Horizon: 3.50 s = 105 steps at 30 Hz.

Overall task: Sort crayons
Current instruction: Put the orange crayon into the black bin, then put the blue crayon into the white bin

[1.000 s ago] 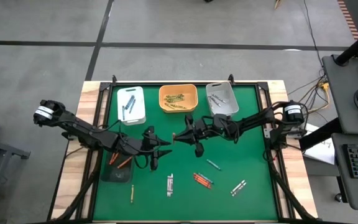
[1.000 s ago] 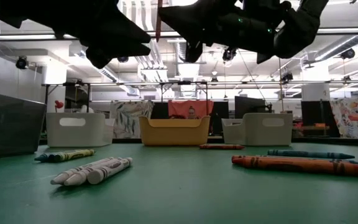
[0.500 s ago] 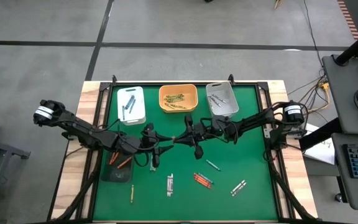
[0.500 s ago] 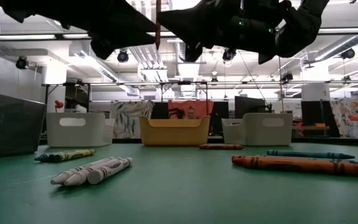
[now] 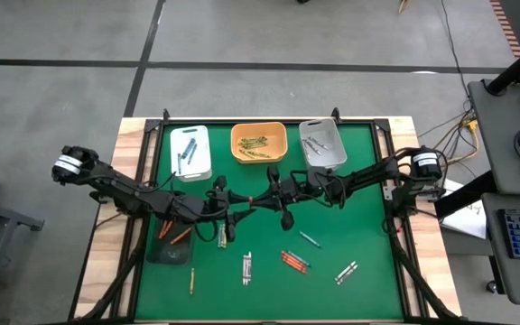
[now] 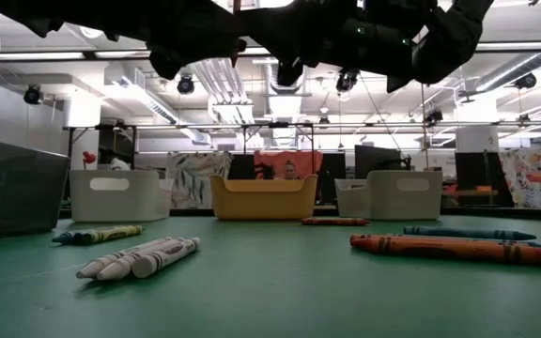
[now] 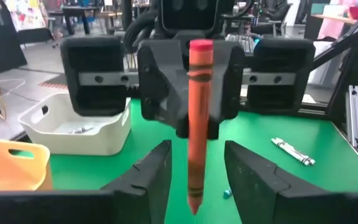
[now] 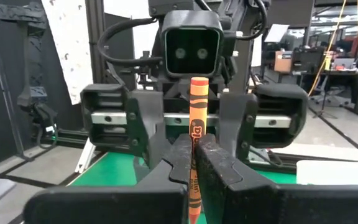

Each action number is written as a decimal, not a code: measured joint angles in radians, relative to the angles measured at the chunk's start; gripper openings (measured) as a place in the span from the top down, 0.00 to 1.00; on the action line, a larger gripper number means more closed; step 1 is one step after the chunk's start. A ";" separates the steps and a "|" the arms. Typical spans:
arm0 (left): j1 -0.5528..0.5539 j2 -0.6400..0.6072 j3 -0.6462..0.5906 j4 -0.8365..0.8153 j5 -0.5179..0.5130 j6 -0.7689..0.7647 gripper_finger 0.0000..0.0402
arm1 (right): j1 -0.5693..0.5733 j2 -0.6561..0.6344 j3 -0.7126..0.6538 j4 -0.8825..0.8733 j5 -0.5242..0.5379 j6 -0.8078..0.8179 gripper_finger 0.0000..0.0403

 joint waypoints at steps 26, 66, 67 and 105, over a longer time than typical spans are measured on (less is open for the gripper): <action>-0.011 -0.199 0.007 -0.425 0.104 -0.242 0.99 | -0.033 -0.092 0.000 -0.256 0.036 0.088 0.67; -0.297 0.060 0.347 -1.862 0.610 -1.370 0.99 | -0.033 -0.131 0.000 -0.399 0.080 0.057 0.64; -0.296 0.072 0.346 -1.884 0.613 -1.370 0.99 | -0.033 -0.131 0.000 -0.399 0.080 0.056 0.64; -0.243 0.179 0.576 -1.964 0.214 -1.076 0.87 | -0.032 -0.134 0.000 -0.539 0.078 0.184 0.69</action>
